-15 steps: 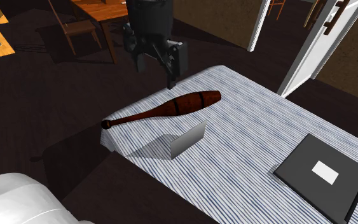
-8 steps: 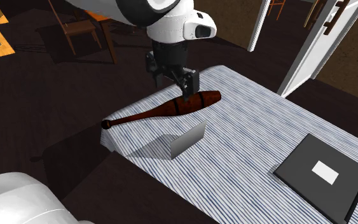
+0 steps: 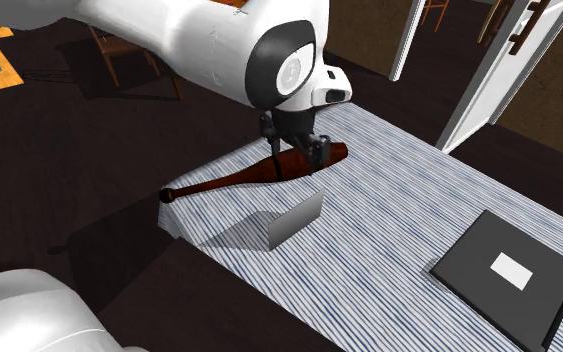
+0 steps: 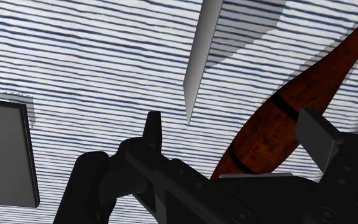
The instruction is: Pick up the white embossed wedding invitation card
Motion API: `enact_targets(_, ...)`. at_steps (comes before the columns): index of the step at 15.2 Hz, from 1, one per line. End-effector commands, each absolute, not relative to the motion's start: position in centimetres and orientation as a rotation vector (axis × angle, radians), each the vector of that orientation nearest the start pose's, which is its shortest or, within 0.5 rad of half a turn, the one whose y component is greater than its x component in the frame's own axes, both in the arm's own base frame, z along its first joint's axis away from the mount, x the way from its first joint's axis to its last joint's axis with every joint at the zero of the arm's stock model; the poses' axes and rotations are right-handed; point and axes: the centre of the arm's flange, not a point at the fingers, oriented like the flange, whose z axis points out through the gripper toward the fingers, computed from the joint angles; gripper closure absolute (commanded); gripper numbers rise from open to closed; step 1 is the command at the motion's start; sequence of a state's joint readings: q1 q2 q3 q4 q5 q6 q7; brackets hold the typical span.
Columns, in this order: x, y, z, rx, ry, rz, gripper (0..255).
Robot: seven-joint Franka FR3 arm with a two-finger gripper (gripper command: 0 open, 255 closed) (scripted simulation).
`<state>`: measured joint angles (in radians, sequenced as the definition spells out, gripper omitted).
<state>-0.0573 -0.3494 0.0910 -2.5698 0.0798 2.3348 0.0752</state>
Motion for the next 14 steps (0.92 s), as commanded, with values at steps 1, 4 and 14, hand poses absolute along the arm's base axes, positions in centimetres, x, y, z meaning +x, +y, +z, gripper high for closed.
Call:
enact_targets(1,44.1,1.7,37.3,-3.098,0.157,-0.202,0)
enact_targets(4,46.3,1.3,34.3,-3.100,0.167,-0.236,0)
enact_targets(14,54.2,-0.1,24.6,-3.102,0.199,-0.349,0)
